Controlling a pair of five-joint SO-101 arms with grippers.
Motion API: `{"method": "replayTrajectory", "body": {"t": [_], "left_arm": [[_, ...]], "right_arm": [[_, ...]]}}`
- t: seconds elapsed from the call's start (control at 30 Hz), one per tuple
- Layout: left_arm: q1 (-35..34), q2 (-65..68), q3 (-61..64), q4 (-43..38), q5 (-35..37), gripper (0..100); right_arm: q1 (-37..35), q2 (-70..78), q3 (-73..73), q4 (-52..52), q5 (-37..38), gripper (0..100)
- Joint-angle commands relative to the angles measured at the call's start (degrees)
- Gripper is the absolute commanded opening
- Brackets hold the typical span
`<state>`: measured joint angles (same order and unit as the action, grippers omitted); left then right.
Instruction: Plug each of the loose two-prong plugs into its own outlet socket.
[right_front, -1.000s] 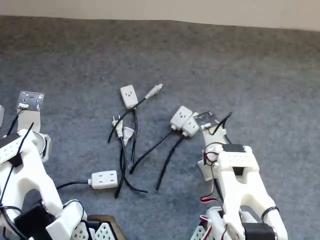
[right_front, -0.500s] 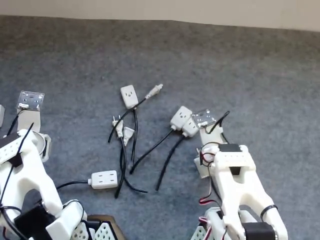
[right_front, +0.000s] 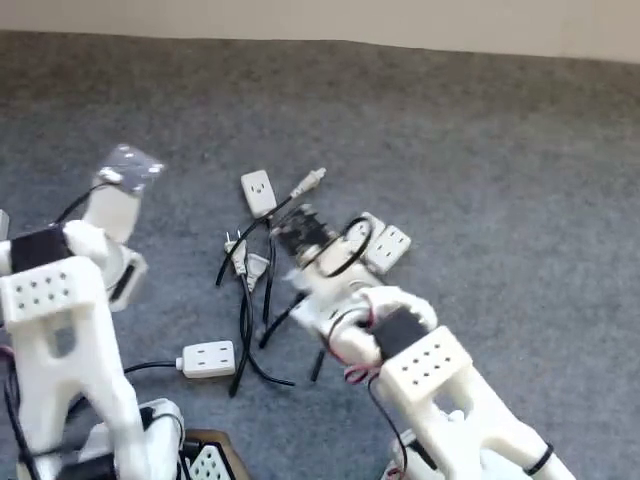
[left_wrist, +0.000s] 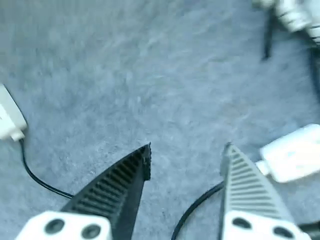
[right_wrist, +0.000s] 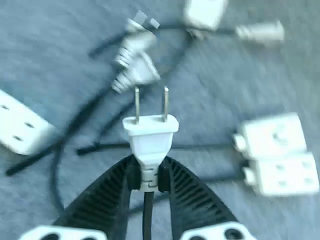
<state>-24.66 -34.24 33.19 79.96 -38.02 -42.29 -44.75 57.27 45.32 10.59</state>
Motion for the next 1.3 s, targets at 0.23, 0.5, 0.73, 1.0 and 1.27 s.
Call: {"method": "replayTrajectory", "body": {"t": [0.23,0.5,0.73,1.0,1.27], "left_arm": [[10.9,-19.1,-1.2,2.3,13.3,32],[21.9,-19.8,4.8,-0.5,18.7,33],[26.9,-19.8,11.8,-9.0,25.8,33],[26.9,-19.8,23.9,-17.1,26.7,32],[26.9,-19.8,29.9,-20.0,26.6,32]], "right_arm": [[-12.4,-2.9,5.0,-7.3,-1.1,0.5],[-13.1,-2.9,7.1,-7.8,-1.9,0.5],[-13.0,-3.4,7.4,-7.8,-4.1,0.5],[-12.8,-3.5,6.7,-6.4,-4.1,0.5],[-8.0,-3.4,-6.3,2.6,-5.5,0.5]]}}
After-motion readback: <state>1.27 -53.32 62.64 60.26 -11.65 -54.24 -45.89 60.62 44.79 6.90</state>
